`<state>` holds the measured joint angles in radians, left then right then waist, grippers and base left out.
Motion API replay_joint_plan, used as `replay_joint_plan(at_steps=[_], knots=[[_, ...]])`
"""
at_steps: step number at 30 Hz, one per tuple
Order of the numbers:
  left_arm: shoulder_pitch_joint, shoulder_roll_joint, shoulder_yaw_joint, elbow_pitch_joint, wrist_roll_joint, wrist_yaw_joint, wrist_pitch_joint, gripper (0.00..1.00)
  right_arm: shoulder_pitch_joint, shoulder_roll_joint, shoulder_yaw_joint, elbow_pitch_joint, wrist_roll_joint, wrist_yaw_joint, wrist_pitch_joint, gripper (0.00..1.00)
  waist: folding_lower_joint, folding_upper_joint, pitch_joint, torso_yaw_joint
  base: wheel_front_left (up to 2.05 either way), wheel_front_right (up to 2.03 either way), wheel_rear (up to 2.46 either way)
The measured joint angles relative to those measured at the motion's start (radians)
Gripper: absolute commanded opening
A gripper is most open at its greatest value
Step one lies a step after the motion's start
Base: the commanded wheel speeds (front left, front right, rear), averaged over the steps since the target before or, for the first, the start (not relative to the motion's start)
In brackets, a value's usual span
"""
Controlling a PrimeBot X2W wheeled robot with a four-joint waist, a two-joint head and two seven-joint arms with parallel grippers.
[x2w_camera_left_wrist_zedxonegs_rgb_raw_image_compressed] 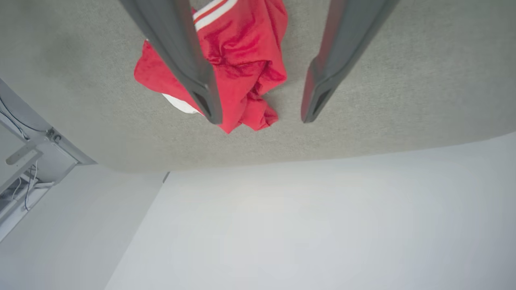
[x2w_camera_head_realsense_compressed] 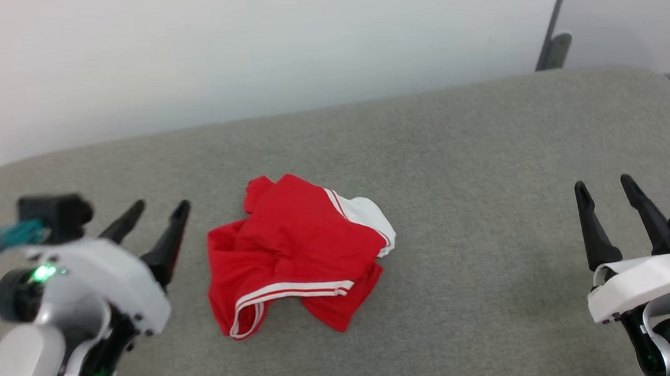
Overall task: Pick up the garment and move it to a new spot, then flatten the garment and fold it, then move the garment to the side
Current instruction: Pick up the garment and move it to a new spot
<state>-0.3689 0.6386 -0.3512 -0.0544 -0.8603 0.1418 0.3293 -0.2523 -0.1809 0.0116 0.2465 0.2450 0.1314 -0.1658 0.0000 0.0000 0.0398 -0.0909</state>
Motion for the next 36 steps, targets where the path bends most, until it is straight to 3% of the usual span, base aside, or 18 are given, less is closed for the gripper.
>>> replay_joint_plan(at_steps=[10, 15, 26, 36], knots=[[0.191, 0.007, 0.126, -0.018, 0.026, -0.016, -0.314, 1.0, 0.03, -0.01, 0.006, 0.023, 0.002, 0.0, -0.007, 1.0, 0.0, 0.0, -0.049, 0.059, 0.0, 0.0, 0.0], [0.285, 0.004, 0.18, 0.023, 0.008, -0.029, -0.411, 1.0, 0.051, -0.018, 0.0, 0.028, 0.002, 0.0, -0.013, 1.0, 0.0, 0.0, -0.067, 0.087, 0.0, 0.0, 0.0], [0.444, 0.001, 0.27, 0.058, -0.051, -0.05, -0.513, 1.0, 0.084, -0.017, -0.019, 0.027, 0.003, 0.0, -0.023, 1.0, 0.0, 0.0, -0.085, 0.119, 0.0, 0.0, 0.0], [0.455, 0.01, 0.272, 0.072, -0.053, -0.072, -0.528, 1.0, 0.094, -0.007, -0.027, 0.022, 0.003, 0.0, -0.018, 1.0, 0.0, 0.0, -0.077, 0.134, 0.0, 0.0, 0.0]])
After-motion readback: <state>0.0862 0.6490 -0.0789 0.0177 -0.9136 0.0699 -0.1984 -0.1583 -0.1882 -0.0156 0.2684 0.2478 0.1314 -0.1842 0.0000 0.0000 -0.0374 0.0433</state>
